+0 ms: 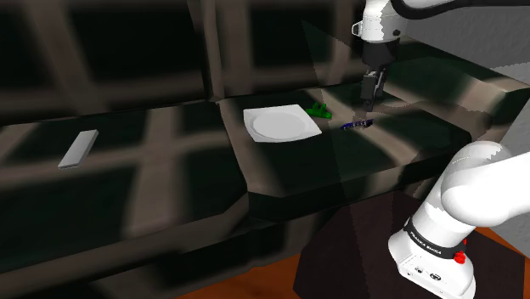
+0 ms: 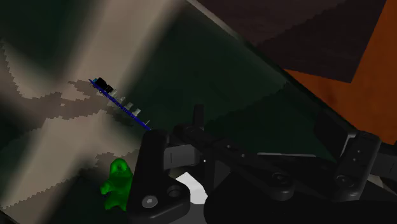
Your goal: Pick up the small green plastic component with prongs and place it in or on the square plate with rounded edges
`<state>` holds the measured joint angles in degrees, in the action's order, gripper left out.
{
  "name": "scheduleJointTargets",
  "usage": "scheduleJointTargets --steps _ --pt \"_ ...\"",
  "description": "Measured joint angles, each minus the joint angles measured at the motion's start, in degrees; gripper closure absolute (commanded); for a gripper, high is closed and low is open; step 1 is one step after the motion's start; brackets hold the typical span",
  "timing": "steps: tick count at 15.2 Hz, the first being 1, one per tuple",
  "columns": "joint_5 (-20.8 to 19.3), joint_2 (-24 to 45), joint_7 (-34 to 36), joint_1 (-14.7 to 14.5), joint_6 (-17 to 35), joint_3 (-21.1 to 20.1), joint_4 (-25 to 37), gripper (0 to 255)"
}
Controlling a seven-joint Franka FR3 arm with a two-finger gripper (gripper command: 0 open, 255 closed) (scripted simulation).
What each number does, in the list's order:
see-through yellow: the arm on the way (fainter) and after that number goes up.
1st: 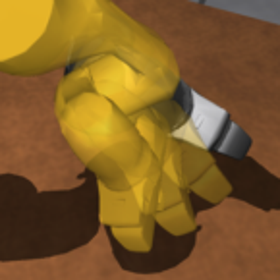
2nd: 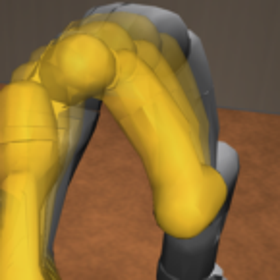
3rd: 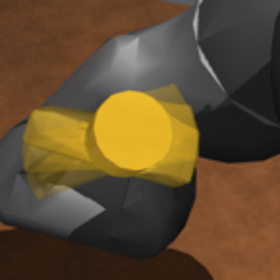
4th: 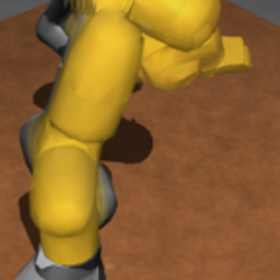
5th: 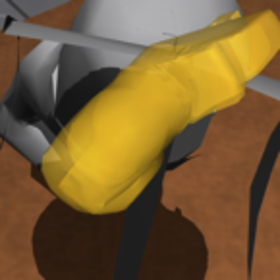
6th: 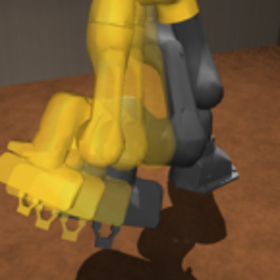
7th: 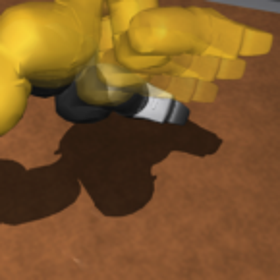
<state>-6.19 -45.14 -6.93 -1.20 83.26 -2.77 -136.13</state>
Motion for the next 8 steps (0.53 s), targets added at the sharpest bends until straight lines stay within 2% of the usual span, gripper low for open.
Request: scheduleJointTargets --steps 2,8 --pt "-0.2 0.4 -0.3 0.1 0.8 0.4 -0.2 0" --pt "-2.0 8.1 -3.9 1.7 11.0 5.4 -0.1 0"
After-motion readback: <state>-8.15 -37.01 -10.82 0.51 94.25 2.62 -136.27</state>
